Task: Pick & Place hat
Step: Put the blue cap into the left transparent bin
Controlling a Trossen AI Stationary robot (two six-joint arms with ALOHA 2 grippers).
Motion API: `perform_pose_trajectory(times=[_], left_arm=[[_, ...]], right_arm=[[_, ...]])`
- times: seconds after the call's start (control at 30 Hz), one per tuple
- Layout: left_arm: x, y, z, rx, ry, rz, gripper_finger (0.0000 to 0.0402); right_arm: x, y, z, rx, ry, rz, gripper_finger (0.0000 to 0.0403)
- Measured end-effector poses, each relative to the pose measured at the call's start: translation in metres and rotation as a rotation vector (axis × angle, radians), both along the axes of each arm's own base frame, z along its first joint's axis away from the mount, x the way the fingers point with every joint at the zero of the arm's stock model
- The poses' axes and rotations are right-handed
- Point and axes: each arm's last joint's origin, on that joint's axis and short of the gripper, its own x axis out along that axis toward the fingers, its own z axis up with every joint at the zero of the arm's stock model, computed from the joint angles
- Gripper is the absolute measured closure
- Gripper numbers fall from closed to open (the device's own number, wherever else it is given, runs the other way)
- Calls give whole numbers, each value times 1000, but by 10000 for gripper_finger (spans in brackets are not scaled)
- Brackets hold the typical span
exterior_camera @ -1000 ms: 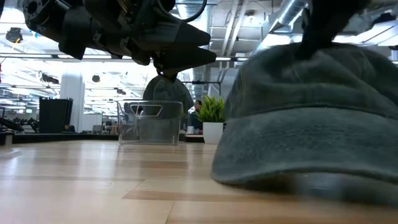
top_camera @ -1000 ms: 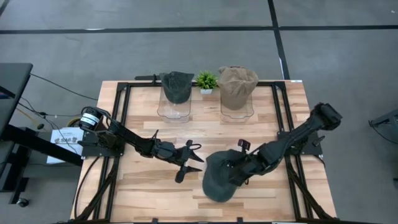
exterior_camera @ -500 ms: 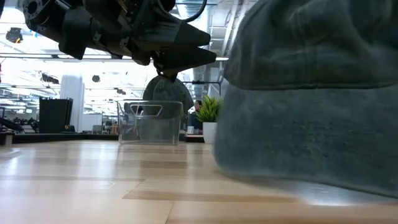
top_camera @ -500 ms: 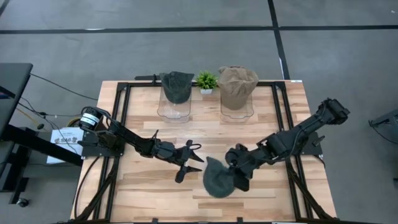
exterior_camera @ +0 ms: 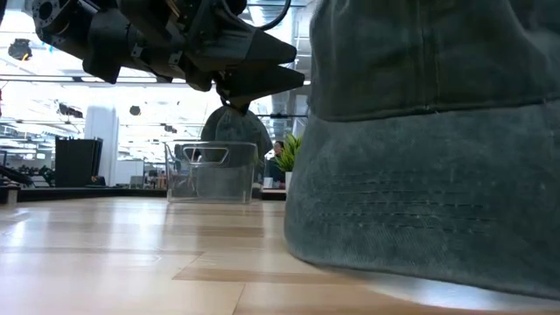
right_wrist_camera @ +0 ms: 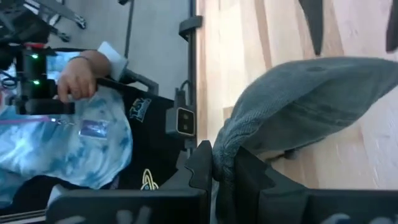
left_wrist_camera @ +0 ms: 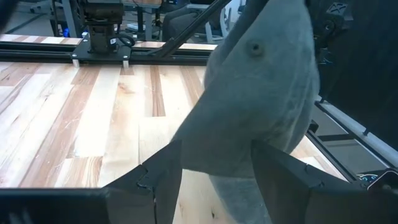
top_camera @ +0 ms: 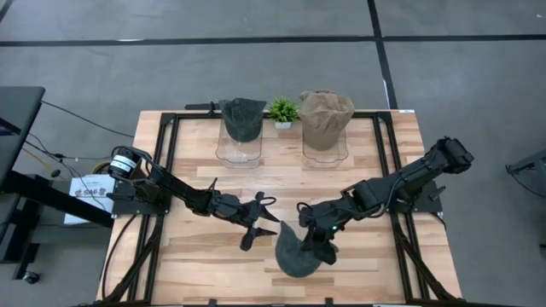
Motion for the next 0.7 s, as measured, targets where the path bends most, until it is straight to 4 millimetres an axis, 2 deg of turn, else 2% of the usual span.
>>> perform_pose_trajectory(times=[0.47,0.7], left_arm=[[0,2,0,-6,1,-20,213],[-2,-5,4,-26,-34,-214,213]], right_arm=[[-2,4,0,-41,-22,5,383],[2,4,-25,-66,46,10,383]])
